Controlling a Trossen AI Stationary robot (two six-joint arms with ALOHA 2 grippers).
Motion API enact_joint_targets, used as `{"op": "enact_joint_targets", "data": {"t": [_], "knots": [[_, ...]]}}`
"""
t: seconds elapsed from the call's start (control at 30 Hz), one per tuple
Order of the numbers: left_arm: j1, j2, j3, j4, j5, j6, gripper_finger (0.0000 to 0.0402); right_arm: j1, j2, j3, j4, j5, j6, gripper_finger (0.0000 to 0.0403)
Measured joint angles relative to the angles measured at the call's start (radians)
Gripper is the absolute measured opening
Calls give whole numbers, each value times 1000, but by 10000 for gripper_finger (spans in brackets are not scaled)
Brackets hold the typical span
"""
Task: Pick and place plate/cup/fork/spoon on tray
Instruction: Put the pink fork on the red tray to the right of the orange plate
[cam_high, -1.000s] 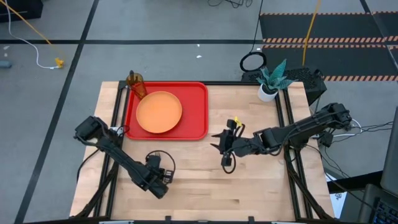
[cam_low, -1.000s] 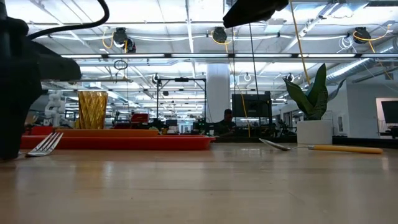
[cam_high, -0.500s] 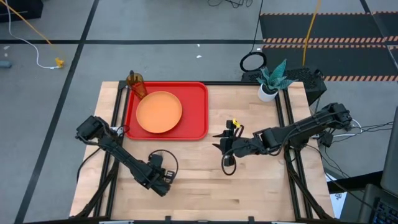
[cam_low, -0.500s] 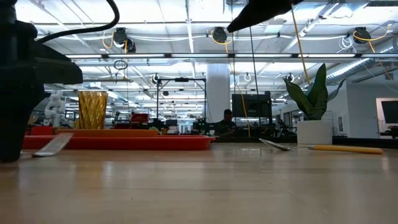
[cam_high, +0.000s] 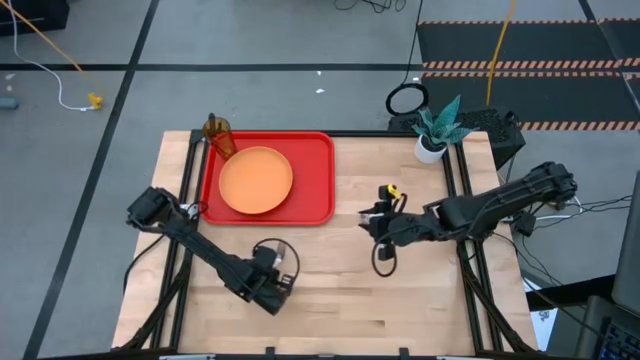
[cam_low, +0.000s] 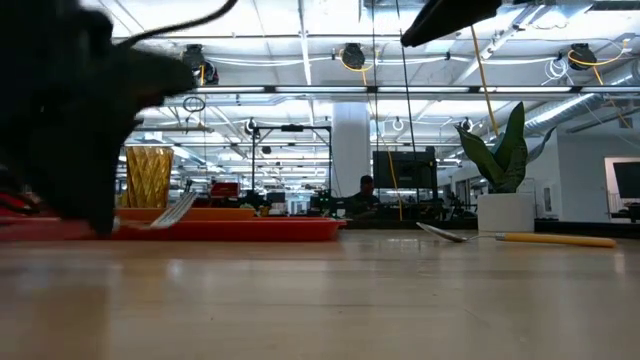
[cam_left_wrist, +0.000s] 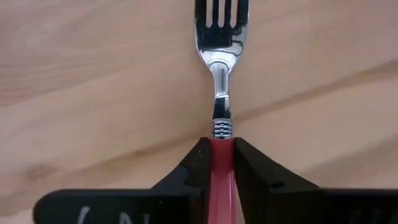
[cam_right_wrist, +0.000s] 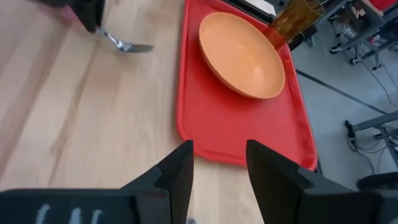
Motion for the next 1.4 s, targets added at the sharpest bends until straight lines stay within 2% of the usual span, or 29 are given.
{"op": "enact_joint_targets", "data": {"t": [0.1,0.27,0.53,0.77,1.03,1.23,1.4], "knots": [[13,-2,62,-9,-22,50,52,0,-41,0,-51,2,-19,141],[70,-4,174,-28,-131,182,46,0,-111,0,-114,2,-21,141],[257,-4,260,-101,-228,375,50,0,-188,0,-189,2,-19,141],[449,-4,261,-25,-234,537,50,-2,-200,-3,-217,2,-32,141],[655,15,261,55,-238,673,51,-9,-228,-153,-53,2,-112,141],[750,91,260,85,-202,700,51,-10,-260,-233,75,2,-170,141],[793,154,259,83,-148,700,51,-20,-282,-265,117,1,-192,141]]}}
